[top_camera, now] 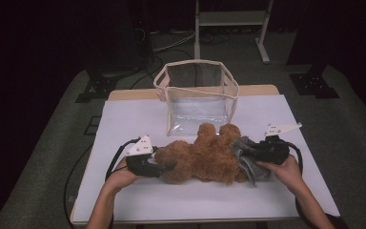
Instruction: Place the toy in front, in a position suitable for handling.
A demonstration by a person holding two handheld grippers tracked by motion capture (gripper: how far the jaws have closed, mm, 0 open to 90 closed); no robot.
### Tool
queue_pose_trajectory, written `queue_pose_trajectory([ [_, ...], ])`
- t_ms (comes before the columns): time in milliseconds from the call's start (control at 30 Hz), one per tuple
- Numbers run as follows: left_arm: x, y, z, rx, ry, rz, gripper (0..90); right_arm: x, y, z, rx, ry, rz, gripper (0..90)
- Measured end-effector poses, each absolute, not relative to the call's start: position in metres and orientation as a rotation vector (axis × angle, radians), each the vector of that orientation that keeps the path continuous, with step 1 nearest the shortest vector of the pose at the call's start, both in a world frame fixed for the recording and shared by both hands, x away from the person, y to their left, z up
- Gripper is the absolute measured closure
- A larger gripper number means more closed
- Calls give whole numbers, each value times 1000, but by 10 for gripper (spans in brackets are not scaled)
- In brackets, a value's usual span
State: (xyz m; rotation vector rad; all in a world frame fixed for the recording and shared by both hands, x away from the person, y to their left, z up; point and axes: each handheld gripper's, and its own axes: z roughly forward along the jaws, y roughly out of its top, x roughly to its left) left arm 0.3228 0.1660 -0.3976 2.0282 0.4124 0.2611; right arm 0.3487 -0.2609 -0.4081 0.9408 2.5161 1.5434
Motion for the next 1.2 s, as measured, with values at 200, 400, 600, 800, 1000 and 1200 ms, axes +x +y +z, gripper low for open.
queue_pose_trajectory([
  [200, 323, 166, -398, 2026, 408, 258, 386, 347, -273, -423, 1006, 2544, 1504, 747],
  [400, 323, 163, -399, 2019, 411, 255, 393, 335, -284, -401, 951, 2491, 1550, 747],
  [600, 322, 158, -398, 2032, 399, 263, 394, 330, -256, -353, 755, 2453, 1635, 746],
  [800, 323, 150, -396, 2049, 383, 269, 396, 328, -200, -302, 522, 2464, 1628, 747],
  [1000, 323, 138, -395, 2060, 357, 266, 397, 341, -152, -292, 429, 2550, 1501, 746],
  [1200, 323, 130, -396, 2061, 329, 263, 397, 366, -134, -325, 477, 2644, 1297, 746],
])
